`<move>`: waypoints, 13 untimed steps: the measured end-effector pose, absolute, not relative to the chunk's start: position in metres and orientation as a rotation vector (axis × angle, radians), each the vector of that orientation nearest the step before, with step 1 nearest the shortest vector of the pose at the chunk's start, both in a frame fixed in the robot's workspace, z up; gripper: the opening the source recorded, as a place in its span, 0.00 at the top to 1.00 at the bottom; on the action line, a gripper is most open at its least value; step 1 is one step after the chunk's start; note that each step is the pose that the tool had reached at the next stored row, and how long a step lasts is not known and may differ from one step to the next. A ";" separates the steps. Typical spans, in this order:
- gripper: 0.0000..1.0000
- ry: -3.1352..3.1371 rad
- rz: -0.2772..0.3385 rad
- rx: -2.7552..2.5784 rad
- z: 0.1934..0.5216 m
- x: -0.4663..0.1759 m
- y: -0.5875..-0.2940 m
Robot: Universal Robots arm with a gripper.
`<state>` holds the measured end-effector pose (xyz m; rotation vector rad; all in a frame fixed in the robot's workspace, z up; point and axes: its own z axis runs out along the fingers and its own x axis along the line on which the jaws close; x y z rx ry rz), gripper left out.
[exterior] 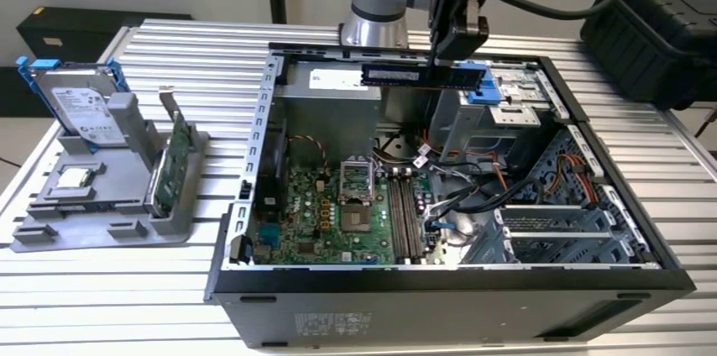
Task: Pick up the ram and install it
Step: 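Insert the ram into the slot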
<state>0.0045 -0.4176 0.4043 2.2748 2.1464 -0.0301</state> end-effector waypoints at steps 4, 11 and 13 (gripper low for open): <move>1.00 2.095 -0.031 2.323 0.404 0.005 -0.418; 1.00 2.014 -0.031 2.395 0.404 0.005 -0.418; 1.00 1.992 -0.031 2.413 0.404 0.005 -0.418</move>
